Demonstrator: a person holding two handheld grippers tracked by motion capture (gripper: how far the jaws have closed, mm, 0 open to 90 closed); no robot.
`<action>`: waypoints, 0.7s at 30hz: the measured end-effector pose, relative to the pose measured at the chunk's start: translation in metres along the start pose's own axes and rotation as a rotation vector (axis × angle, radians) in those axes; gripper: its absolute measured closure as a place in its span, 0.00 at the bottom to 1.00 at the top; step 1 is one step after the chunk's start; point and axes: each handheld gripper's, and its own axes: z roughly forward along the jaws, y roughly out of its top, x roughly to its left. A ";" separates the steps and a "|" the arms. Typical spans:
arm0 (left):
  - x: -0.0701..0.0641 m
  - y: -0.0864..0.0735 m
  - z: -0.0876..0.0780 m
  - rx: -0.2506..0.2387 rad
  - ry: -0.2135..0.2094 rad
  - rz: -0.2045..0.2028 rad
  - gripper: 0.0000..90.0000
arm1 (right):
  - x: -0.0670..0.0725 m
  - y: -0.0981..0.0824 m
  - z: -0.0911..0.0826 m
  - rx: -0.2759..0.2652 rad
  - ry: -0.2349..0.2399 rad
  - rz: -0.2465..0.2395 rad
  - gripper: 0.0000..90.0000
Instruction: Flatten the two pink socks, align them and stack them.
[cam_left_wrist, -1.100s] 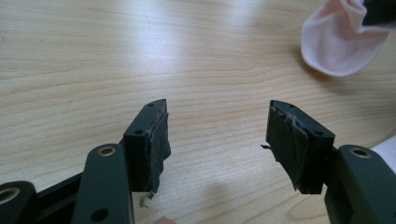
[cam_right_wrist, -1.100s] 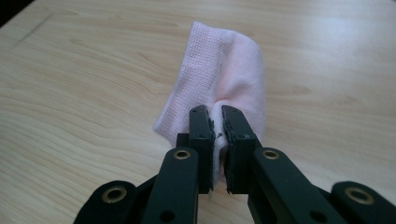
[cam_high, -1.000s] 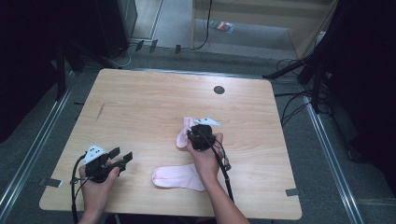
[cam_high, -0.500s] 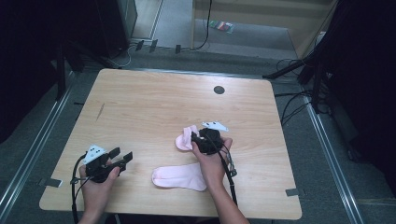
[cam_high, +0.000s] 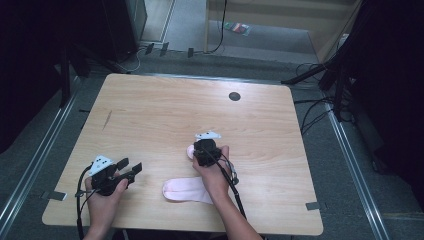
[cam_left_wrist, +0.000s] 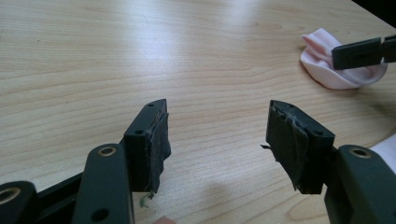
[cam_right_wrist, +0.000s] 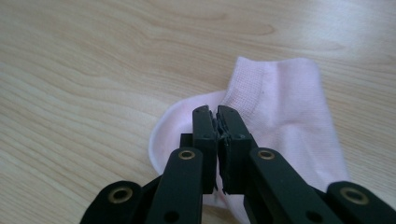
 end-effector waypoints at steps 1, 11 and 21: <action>0.000 0.000 0.000 0.000 0.000 0.000 0.44 | -0.002 0.001 -0.004 -0.014 0.007 0.013 0.98; -0.001 0.001 0.000 0.002 0.002 0.009 0.44 | -0.035 0.010 -0.050 -0.139 0.097 0.167 0.99; -0.007 0.010 0.003 0.004 -0.046 0.029 0.46 | -0.119 0.000 -0.051 -0.135 0.115 0.423 0.96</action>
